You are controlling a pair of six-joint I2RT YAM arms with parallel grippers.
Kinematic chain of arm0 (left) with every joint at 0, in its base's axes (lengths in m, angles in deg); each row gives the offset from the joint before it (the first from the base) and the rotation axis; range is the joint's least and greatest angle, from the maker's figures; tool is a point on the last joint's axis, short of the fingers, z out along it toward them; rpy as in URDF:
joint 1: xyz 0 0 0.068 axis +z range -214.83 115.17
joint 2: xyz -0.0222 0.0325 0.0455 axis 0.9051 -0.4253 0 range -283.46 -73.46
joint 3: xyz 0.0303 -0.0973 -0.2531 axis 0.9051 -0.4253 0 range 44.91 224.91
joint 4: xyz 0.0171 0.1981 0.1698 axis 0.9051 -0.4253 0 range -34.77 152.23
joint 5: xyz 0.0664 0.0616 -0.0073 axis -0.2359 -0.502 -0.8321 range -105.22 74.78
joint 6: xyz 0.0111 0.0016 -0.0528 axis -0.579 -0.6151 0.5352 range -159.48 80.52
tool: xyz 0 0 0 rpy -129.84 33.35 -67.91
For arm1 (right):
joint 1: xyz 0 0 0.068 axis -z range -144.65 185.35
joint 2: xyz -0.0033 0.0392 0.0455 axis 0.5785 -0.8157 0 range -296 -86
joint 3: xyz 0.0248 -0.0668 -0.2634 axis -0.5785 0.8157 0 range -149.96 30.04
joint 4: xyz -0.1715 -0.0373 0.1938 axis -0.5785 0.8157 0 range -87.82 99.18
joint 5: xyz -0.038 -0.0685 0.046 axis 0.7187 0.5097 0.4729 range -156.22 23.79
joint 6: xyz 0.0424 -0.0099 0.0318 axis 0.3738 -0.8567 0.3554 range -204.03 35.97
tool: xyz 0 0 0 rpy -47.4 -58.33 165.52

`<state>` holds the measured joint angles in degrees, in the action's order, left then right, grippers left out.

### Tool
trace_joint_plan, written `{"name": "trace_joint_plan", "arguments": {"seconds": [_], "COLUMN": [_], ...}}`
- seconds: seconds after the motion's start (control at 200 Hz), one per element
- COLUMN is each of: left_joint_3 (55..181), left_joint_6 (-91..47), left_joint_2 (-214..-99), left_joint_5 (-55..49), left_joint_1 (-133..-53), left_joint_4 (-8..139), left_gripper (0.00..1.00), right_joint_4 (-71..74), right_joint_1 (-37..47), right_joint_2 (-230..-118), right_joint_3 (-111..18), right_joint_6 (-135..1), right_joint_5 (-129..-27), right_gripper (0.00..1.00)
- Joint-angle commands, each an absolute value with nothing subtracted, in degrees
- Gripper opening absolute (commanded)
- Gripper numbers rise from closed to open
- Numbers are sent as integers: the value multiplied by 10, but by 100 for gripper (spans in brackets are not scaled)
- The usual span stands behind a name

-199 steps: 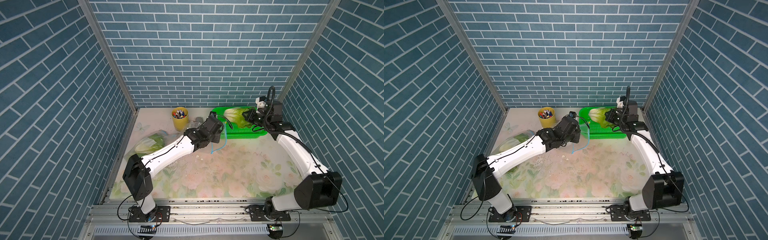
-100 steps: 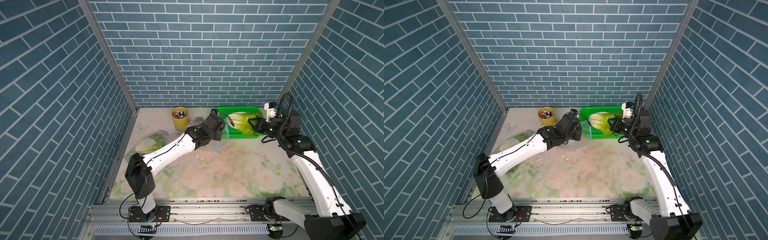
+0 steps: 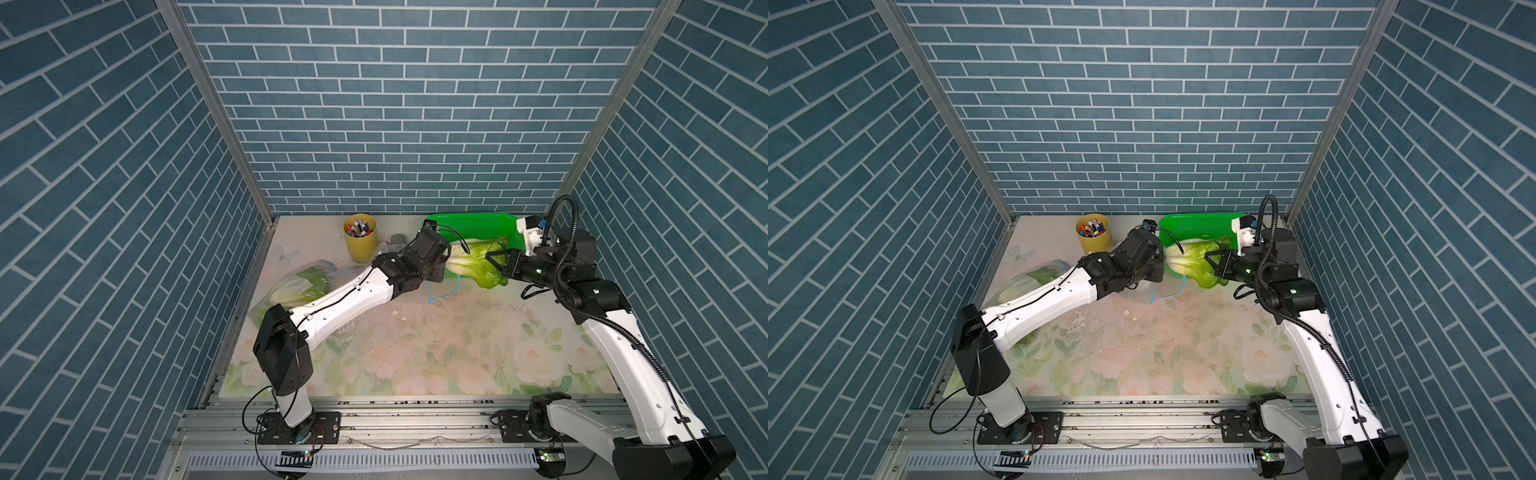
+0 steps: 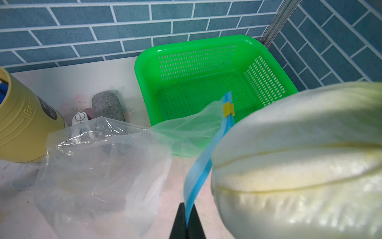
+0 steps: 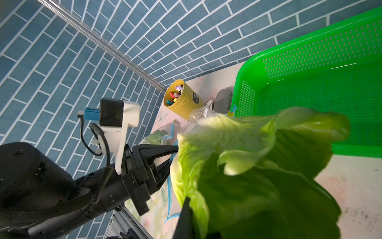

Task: Put the chinese cabbages into a zipper bag and zip it
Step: Place the Chinese cabbage in the zipper food storage bag.

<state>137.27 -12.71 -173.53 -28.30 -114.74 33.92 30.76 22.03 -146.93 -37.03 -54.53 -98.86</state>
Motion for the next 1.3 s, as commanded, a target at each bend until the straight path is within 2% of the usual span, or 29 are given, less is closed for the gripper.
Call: {"name": "trace_joint_plan", "arguments": {"seconds": [0.0, 0.385, 0.65, 0.825, 1.295], "left_joint_3": [1386, 1392, 1388, 1384, 1372], "left_joint_6": [-126, -123, -108, -102, -92], "left_joint_2": [-1727, -1719, -1711, -1708, -1694], "left_joint_5": [-296, -299, -240, -235, -211], "left_joint_1": [-1146, -1145, -1146, -1150, -1152], "left_joint_4": [345, 346, 356, 355, 382], "left_gripper": [0, 0, 0, 0, 0], "right_joint_4": [322, 391, 380, 384, 338], "right_joint_1": [210, 180, 148, 130, 83], "right_joint_2": [-1462, -1473, -1508, -1538, -1623], "right_joint_3": [-370, -383, -407, -436, -451], "right_joint_6": [-584, -631, -632, -625, -598], "right_joint_5": [-1008, -960, -960, -918, -937], "right_gripper": [0, 0, 0, 0, 0]}}
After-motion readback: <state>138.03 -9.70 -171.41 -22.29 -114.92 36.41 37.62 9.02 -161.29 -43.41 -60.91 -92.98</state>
